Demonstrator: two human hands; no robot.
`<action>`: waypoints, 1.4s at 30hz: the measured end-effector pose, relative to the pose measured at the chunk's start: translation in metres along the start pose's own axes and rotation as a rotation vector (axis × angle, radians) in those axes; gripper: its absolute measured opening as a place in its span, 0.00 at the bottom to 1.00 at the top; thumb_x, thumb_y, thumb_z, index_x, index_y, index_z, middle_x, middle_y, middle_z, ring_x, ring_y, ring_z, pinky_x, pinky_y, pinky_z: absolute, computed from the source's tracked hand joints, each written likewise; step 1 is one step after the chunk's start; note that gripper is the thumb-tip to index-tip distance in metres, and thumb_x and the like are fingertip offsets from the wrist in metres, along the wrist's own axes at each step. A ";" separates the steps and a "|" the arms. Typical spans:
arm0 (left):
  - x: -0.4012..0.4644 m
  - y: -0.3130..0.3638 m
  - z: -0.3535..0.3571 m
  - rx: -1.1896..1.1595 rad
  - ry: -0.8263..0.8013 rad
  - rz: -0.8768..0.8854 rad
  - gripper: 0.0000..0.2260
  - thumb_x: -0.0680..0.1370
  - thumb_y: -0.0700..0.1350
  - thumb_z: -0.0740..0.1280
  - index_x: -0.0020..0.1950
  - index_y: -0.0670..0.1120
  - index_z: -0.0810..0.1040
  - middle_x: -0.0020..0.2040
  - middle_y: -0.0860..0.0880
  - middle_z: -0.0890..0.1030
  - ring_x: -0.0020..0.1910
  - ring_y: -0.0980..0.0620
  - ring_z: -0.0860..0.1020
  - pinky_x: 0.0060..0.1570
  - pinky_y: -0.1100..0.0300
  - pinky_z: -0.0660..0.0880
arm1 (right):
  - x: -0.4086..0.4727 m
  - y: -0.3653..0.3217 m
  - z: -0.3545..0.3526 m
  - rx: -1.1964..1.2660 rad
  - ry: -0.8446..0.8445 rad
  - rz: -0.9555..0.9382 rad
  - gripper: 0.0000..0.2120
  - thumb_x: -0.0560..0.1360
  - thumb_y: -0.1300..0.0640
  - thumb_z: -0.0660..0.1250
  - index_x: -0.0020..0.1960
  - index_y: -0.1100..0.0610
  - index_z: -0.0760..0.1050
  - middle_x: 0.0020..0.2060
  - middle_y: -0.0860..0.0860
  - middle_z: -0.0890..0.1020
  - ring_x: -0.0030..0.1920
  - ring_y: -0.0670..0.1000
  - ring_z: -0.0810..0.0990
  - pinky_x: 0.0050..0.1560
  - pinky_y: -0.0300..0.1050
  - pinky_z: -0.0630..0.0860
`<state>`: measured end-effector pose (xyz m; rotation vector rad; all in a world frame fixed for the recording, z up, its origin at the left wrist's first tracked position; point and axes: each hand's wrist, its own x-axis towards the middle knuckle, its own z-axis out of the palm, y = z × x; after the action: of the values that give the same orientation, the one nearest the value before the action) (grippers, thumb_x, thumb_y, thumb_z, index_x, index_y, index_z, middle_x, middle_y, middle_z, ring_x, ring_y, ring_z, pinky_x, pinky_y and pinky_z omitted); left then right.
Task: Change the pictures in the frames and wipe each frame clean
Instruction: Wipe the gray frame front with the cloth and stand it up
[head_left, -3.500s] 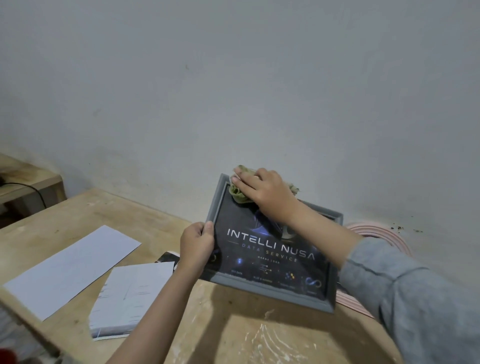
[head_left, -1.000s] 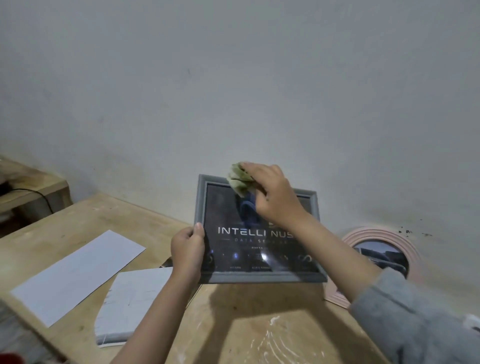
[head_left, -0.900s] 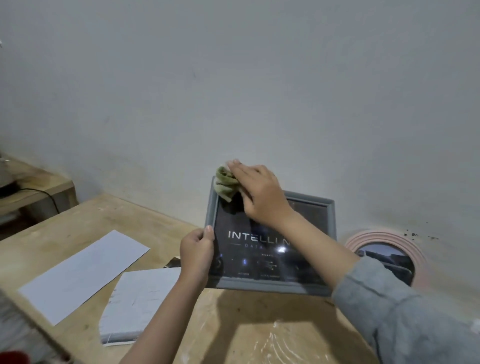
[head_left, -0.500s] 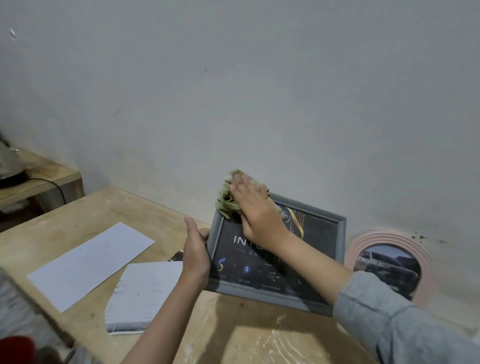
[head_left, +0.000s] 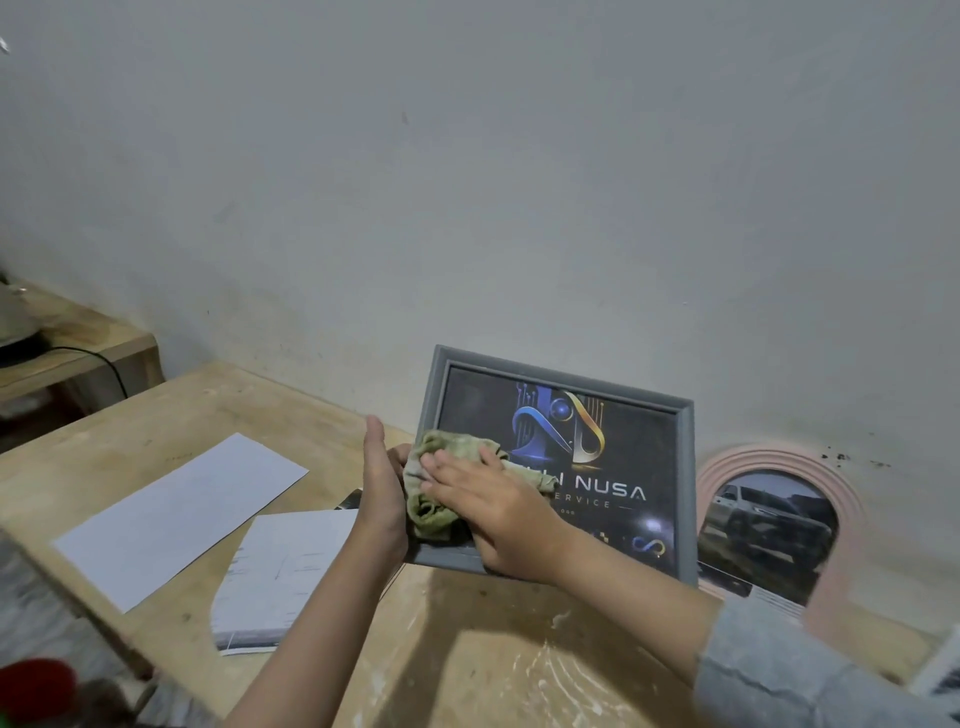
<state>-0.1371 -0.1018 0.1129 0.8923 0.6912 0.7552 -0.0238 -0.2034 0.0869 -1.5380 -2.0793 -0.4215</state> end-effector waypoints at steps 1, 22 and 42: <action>-0.002 0.001 -0.001 -0.004 0.012 -0.034 0.29 0.76 0.67 0.53 0.30 0.45 0.73 0.29 0.45 0.76 0.28 0.47 0.75 0.34 0.56 0.70 | -0.004 -0.002 0.003 0.021 -0.013 -0.016 0.27 0.67 0.68 0.54 0.64 0.62 0.74 0.68 0.56 0.72 0.71 0.52 0.68 0.70 0.60 0.61; 0.000 -0.013 -0.018 0.323 0.073 0.024 0.21 0.76 0.59 0.61 0.47 0.43 0.83 0.48 0.38 0.84 0.50 0.37 0.82 0.55 0.42 0.77 | -0.031 -0.031 -0.004 0.169 -0.349 -0.110 0.27 0.63 0.73 0.63 0.61 0.62 0.76 0.65 0.56 0.76 0.68 0.53 0.72 0.70 0.59 0.59; 0.001 -0.026 -0.017 0.390 0.188 0.361 0.26 0.78 0.56 0.58 0.37 0.32 0.68 0.35 0.46 0.70 0.35 0.49 0.67 0.38 0.55 0.67 | 0.028 0.017 0.003 -0.245 0.078 0.119 0.42 0.57 0.71 0.62 0.71 0.58 0.63 0.72 0.57 0.66 0.72 0.59 0.63 0.61 0.75 0.63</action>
<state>-0.1430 -0.1045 0.0825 1.3360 0.8729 1.0559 -0.0147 -0.1742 0.0992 -1.7443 -1.9212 -0.7013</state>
